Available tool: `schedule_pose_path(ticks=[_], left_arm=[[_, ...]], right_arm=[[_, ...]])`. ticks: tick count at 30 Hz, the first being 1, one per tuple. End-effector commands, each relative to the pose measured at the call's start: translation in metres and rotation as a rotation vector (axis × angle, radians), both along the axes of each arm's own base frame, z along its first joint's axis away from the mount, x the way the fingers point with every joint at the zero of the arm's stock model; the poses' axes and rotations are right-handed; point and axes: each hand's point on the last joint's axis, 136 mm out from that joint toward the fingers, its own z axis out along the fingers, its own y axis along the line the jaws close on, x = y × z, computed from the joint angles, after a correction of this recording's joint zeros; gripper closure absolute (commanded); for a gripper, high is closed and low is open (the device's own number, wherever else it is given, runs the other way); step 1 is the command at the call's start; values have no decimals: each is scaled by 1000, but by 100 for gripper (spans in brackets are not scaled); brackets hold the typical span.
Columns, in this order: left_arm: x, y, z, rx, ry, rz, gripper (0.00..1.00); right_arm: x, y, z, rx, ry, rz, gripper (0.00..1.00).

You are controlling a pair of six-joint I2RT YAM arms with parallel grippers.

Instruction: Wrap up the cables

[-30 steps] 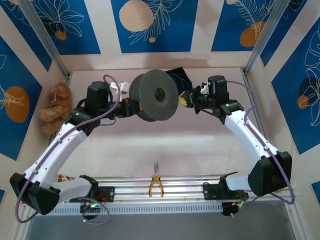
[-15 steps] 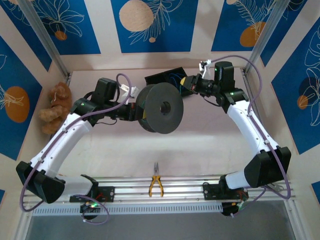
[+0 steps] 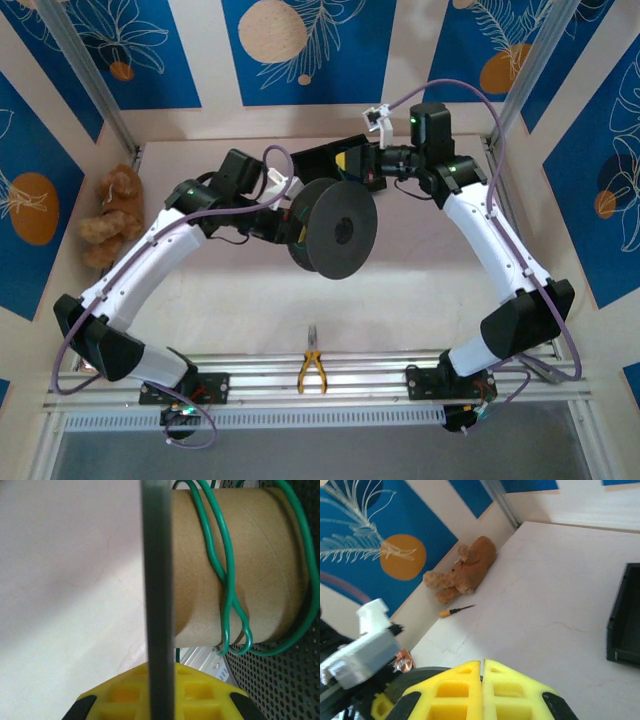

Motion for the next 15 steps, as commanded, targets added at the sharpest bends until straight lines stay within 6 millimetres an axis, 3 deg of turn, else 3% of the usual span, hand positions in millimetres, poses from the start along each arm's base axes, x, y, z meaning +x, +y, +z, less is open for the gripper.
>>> schedule_pose_path(ticks=[1,7,15], left_arm=[[2,-1,-1,63,-41,-19,100],[18,6,-15,149,-47,68,100],[42,11,-13,185,-32,228,100]], right_arm=[[-28,19,30,-15,-175,108,100],[-60,34,48,24,-297,174,100],[-122,65,22,-71,-561,359,100]])
